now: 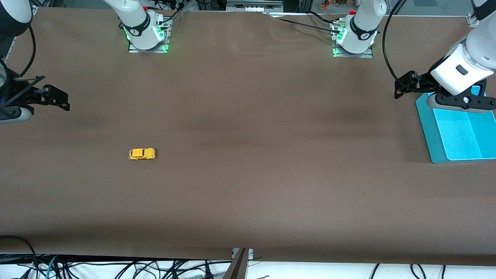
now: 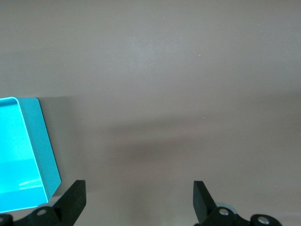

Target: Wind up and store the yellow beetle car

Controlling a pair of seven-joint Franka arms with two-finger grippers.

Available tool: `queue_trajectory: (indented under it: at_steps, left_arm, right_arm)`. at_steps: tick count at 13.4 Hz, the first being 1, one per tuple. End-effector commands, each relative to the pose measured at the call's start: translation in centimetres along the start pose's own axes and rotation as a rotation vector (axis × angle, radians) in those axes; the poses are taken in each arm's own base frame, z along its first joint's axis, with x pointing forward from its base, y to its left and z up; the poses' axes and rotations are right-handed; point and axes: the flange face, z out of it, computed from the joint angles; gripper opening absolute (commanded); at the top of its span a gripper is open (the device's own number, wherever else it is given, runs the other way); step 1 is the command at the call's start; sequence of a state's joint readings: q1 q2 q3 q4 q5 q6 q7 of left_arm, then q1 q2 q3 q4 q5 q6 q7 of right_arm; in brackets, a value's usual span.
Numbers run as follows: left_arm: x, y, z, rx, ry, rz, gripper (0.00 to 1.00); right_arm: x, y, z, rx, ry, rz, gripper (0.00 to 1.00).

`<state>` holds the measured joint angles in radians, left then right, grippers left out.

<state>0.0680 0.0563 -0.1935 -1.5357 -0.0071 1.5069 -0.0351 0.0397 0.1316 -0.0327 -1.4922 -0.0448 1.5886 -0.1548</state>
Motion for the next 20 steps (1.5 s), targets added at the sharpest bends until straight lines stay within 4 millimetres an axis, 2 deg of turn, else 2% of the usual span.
queue_trajectory:
  at_steps: [1,6,8,14,16,17,20]
  left_arm:
    - [-0.8,-0.2,-0.3,0.017,-0.013,-0.016,1.0]
    - [-1.0,-0.2,-0.5,0.015,-0.01,-0.018,1.0]
    - [-1.1,-0.2,-0.5,0.015,-0.01,-0.018,1.0]
    - [-1.3,-1.0,-0.2,0.008,-0.016,-0.033,1.0]
    - [-1.3,-0.9,-0.2,0.008,-0.016,-0.031,1.0]
    - [-1.3,-0.9,-0.2,0.008,-0.016,-0.031,1.0]
    - [-1.3,-0.9,-0.2,0.008,-0.016,-0.031,1.0]
  right_arm:
    - [-0.4,0.1,-0.3,0.003,-0.001,0.012,1.0]
    - [0.0,-1.0,0.2,0.004,-0.011,0.002,1.0]
    - [0.4,-2.6,0.6,0.005,-0.019,-0.036,1.0]
    - [1.2,-6.0,4.0,0.038,-0.126,-0.09,1.0]
    - [1.5,-6.6,5.4,0.049,-0.164,-0.118,1.0]
    - [1.7,-7.3,6.2,0.048,-0.183,-0.196,1.0]
    - [3.4,-6.9,10.2,0.02,-0.235,-0.509,1.0]
